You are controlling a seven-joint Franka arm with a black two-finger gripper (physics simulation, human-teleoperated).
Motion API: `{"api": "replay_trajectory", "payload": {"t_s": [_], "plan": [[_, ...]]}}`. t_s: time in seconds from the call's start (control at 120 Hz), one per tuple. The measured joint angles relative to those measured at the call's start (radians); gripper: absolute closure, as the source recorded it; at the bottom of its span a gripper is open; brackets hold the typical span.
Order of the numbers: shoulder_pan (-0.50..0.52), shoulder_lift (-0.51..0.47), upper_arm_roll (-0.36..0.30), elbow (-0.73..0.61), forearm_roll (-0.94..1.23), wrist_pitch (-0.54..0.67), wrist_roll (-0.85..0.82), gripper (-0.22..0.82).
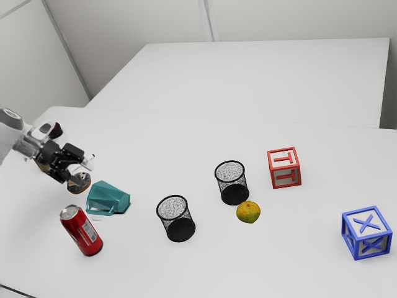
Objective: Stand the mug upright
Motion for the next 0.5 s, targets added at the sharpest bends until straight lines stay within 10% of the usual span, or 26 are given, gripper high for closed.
{"api": "replay_trajectory", "payload": {"t_s": [0.5], "plan": [[0.003,0.137,0.000,-0.008,-0.234,-0.080,0.293,0.02]]}}
